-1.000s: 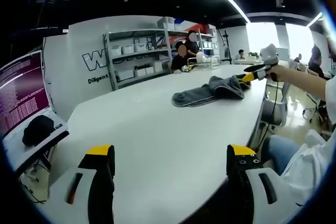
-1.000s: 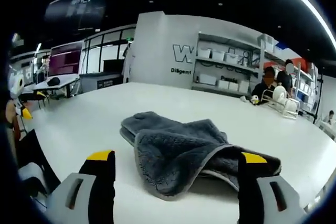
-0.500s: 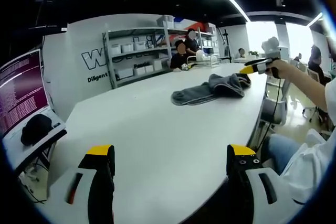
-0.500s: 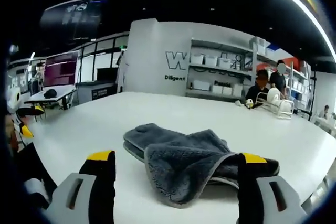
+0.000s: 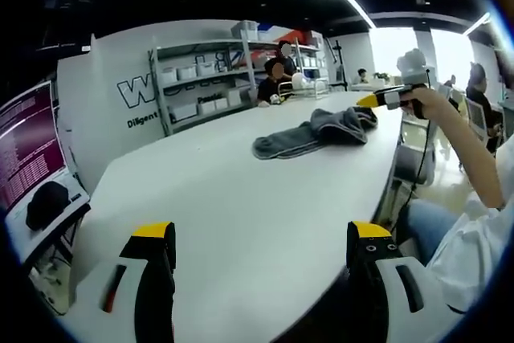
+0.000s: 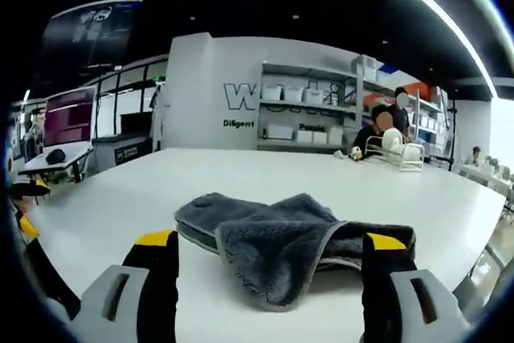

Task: Open the folded towel by lifting each exposed corner and separating the folded layers until the towel lies flat within the target outline without major curled edges

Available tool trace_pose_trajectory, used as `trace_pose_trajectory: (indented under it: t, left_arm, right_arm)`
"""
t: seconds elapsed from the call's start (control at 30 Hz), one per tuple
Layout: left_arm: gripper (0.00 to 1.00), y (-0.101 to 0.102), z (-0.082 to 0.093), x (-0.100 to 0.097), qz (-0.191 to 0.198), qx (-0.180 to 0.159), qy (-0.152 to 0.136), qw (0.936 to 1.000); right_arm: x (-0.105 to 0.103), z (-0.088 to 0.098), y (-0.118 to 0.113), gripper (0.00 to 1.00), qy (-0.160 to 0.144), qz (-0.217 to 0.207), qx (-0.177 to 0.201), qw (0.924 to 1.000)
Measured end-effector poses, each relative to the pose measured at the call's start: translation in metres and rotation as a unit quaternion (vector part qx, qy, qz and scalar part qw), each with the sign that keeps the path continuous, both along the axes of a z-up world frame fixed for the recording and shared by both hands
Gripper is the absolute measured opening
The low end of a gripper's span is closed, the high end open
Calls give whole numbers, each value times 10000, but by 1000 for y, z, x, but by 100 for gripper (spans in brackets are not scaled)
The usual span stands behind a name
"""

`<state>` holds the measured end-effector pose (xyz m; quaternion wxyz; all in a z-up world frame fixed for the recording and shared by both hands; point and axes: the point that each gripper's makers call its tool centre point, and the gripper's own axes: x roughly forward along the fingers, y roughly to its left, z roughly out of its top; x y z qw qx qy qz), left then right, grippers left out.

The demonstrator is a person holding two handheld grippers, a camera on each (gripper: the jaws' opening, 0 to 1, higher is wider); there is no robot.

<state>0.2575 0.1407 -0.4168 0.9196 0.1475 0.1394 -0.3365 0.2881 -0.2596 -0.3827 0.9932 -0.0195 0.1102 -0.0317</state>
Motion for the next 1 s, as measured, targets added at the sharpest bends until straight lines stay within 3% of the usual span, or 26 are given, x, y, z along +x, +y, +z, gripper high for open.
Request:
trace_pose_trajectory:
  t: [0.17, 0.47, 0.77, 1.0]
  left_arm:
    - [87, -5, -2, -1, -43, 48, 12, 10000]
    - [87, -16, -6, 0, -100, 42, 50, 9999]
    - [85, -31, -9, 0, -272, -108, 101, 9995]
    - [83, -43, -11, 4, -437, -166, 41, 9989]
  right_arm:
    - [-5, -14, 8, 97, 150, 30, 20, 9999]
    - [-17, -31, 14, 97, 110, -164, 104, 9997]
    - [-30, -31, 19, 96, -110, -233, -54, 9997]
    - [-38, -27, 34, 96, -153, -40, -172, 9997]
